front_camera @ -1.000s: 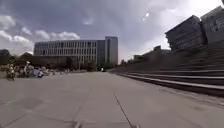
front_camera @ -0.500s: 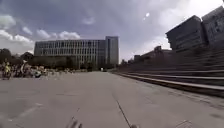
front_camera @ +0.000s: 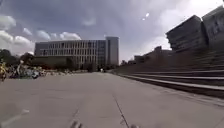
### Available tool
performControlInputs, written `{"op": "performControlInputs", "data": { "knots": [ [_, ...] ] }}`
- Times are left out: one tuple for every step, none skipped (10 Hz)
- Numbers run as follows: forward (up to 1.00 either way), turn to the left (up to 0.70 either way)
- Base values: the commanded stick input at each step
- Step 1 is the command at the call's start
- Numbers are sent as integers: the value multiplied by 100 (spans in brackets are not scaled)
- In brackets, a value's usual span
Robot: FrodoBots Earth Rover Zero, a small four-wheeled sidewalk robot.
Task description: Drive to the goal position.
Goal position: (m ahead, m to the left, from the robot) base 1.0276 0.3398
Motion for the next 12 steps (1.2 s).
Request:
{"op": "performControlInputs", "data": {
  "knots": [
    [70, 0],
    [70, 0],
    [70, 0],
    [70, 0],
    [70, 0],
    [70, 0],
    [70, 0],
    [70, 0],
    [70, 0],
    [70, 0],
    [70, 0],
    [70, 0]
  ]
}}
